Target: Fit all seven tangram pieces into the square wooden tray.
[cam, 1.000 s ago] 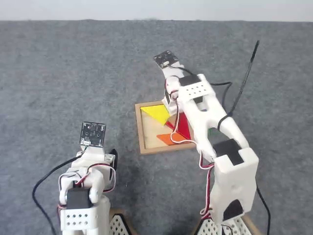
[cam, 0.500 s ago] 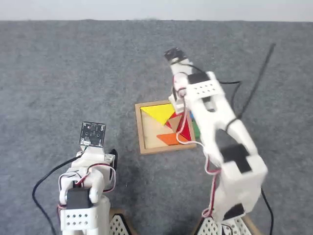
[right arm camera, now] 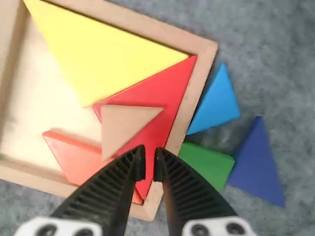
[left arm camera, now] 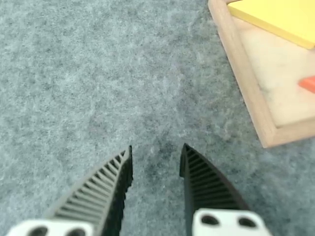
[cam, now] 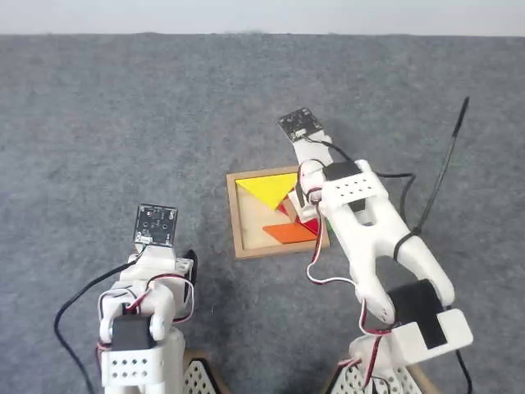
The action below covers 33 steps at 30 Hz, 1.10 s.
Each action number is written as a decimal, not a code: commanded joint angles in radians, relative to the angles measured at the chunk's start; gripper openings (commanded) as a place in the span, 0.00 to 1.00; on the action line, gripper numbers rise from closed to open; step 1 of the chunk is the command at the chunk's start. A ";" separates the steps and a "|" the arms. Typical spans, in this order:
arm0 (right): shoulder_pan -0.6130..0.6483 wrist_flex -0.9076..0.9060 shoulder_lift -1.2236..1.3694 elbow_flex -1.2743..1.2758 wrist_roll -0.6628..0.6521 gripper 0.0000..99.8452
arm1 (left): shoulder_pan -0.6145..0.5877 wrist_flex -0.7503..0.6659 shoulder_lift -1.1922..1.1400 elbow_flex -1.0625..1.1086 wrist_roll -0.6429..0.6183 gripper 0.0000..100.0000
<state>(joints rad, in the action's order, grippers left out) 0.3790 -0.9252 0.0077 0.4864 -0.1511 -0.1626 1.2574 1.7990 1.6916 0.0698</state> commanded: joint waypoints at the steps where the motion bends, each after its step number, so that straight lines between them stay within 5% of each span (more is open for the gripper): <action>1: 0.042 0.025 0.008 -0.012 -0.014 0.05 | 0.000 0.009 0.028 -0.008 0.006 0.15; 23: 0.189 0.085 0.024 -0.012 -0.011 0.05 | 0.000 0.009 0.028 -0.008 0.006 0.15; 33: 0.130 0.067 -0.240 0.130 -0.012 0.05 | 0.000 0.009 0.028 -0.008 0.006 0.15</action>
<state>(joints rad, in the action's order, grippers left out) 0.5232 -0.8577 -0.0921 0.5539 -0.1527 -0.1642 1.2574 1.7990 1.6916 0.0698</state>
